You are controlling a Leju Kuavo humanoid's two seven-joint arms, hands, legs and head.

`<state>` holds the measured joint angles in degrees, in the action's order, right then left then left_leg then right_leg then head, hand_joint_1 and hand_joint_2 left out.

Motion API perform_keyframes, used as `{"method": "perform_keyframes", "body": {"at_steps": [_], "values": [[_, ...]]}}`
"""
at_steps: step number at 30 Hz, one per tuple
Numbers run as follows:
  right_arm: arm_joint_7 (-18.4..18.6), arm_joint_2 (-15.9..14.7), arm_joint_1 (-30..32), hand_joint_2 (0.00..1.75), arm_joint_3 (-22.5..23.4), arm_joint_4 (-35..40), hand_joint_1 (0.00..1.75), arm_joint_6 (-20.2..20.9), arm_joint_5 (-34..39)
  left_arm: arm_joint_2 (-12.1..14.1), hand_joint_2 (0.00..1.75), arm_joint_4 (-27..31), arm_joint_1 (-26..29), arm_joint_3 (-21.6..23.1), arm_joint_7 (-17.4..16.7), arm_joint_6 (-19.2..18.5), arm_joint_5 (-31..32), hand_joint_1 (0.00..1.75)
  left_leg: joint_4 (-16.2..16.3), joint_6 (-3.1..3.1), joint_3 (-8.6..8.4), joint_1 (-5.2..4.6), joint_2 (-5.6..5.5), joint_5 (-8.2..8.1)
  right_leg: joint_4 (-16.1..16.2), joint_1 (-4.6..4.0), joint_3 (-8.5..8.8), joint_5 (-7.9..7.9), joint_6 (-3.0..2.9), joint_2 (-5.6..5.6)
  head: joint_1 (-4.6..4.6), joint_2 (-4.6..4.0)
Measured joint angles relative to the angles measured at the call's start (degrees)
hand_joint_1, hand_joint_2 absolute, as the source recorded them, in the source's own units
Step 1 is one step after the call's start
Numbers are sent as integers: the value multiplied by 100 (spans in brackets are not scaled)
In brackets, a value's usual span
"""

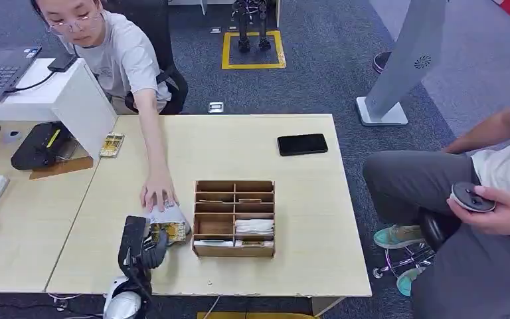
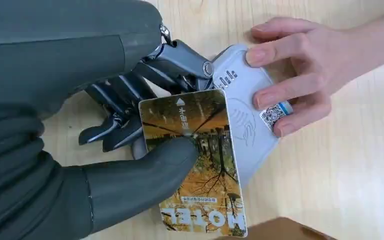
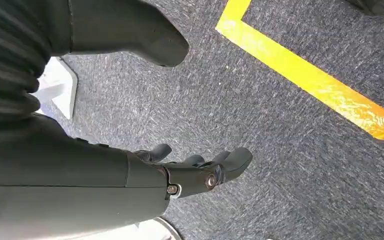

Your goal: Pass the card to the sensor for recognition and then transmit it.

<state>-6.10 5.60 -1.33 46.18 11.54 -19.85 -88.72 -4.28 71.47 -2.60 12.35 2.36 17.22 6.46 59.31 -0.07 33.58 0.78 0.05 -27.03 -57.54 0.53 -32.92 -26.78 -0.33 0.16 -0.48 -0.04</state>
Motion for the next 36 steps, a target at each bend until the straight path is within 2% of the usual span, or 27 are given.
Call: {"method": "perform_keyframes", "body": {"at_steps": [6,12,16,25,32,36], "values": [[-37,0,5,175,-2,0,0,-50,0,311,175,531,-195,-162,11,-70,-696,175,0,-4,-1,2,0,3,0,-1,0,1,-1,1,0,0],[-52,0,5,175,-2,0,0,-46,0,619,175,854,-493,-334,6,-76,-768,175,0,-5,0,2,0,4,-1,-1,0,1,-1,1,2,0],[-52,2,4,175,-2,0,0,-39,0,697,175,955,-555,-356,0,-78,-762,175,0,-4,2,1,1,3,-1,0,0,0,-1,1,0,0],[-37,2,2,175,-37,0,0,11,0,728,175,977,-599,-356,-18,134,-431,175,0,-4,2,0,1,3,-1,0,-4,0,-1,2,0,0],[9,4,-16,175,-55,0,0,39,0,673,175,751,-682,-341,-42,538,570,175,0,-4,2,0,1,3,-1,0,-6,0,-1,3,0,0],[9,17,-27,175,-61,0,0,39,0,614,175,614,-683,-341,-39,558,670,175,0,-4,4,0,1,3,-1,0,-6,0,-1,3,0,0]]}}
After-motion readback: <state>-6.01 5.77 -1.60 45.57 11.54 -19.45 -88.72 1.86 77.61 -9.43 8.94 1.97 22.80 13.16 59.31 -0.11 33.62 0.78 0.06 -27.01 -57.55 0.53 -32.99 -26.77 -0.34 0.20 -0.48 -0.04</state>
